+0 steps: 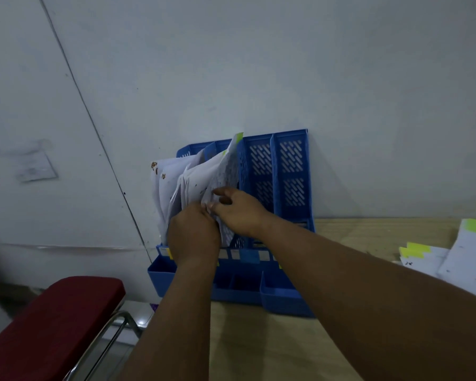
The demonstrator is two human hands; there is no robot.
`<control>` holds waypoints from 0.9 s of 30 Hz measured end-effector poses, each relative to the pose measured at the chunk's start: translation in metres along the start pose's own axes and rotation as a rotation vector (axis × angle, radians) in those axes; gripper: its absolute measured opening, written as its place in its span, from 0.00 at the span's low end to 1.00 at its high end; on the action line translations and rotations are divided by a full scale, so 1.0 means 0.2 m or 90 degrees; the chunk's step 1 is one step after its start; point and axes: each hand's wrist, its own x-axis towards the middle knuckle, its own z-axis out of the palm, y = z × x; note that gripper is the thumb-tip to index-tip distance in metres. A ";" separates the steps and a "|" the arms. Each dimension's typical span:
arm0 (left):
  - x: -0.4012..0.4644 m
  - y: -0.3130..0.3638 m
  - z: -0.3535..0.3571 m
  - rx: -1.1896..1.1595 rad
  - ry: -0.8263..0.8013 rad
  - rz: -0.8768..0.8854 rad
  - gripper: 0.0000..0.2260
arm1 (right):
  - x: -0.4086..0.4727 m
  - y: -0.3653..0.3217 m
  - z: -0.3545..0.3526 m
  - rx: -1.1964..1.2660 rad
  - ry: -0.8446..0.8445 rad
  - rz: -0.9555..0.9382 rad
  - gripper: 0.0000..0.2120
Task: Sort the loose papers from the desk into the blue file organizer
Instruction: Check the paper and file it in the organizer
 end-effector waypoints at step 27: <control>-0.01 -0.09 -0.02 0.025 0.016 -0.001 0.12 | 0.00 -0.04 0.04 0.002 -0.050 -0.013 0.23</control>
